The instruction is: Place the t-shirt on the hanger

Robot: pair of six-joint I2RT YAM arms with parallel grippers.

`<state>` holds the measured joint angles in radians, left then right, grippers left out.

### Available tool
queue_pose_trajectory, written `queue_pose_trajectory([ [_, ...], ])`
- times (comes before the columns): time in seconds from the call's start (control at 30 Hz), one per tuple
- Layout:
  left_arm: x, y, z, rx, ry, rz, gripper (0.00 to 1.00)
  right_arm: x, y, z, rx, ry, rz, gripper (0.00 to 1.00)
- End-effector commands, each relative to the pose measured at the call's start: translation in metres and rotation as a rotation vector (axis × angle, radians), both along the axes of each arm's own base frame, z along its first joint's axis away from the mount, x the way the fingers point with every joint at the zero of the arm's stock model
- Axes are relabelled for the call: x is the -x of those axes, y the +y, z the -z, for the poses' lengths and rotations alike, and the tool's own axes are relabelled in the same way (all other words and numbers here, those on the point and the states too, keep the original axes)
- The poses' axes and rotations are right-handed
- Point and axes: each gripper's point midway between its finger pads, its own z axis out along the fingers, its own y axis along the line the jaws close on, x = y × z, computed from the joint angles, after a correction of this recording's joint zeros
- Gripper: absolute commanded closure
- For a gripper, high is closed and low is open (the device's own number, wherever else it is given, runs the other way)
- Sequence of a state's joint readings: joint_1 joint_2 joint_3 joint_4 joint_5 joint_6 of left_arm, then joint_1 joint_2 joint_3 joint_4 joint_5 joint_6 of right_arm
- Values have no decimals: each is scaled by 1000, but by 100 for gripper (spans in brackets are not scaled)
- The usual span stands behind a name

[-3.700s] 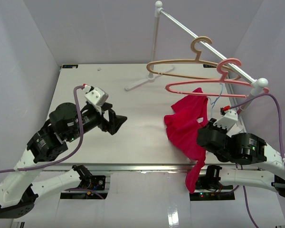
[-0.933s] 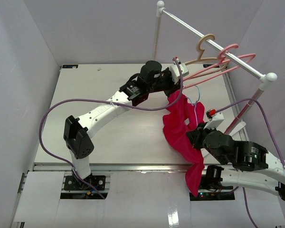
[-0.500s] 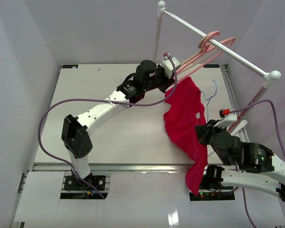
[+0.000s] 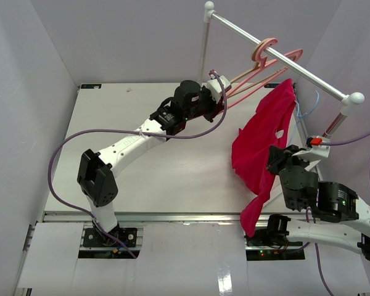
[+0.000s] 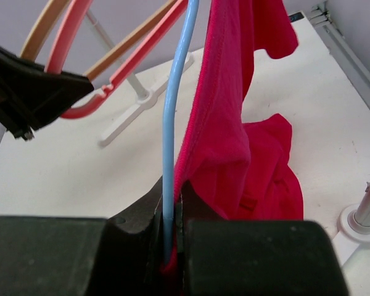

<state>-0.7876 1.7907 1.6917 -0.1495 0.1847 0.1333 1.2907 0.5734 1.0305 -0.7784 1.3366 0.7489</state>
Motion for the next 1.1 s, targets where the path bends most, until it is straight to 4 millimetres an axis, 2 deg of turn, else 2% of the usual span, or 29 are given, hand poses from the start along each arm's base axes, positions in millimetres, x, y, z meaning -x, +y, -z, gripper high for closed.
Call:
queue_pose_trajectory([
  [0.0,17,12,-26,50,-11,21,89,-7,-22,-43,-129,-100,200,92],
  [0.37,30,15,-28,69,-19,58,86,-11,-26,-71,-140,-154,353,92],
  [0.57,33,16,-31,83,-14,62,86,-22,-1,-92,-26,-127,348,92],
  [0.63,34,17,-31,85,-12,63,85,-32,5,-96,13,-104,356,92],
  [0.7,34,18,-29,81,-11,59,85,-49,12,-92,47,-55,318,92],
  [0.73,34,18,-28,79,-11,57,85,-59,9,-89,55,-32,322,92],
  [0.8,34,20,-28,77,-13,52,85,-75,-9,-79,52,3,375,92],
  [0.83,34,20,-26,74,-11,52,85,-79,-7,-75,34,15,357,92],
  [0.97,33,23,-25,67,-19,37,85,-86,-24,-55,13,42,411,92],
  [1.07,34,24,-23,64,-15,39,85,-87,-30,-49,-28,25,435,92],
])
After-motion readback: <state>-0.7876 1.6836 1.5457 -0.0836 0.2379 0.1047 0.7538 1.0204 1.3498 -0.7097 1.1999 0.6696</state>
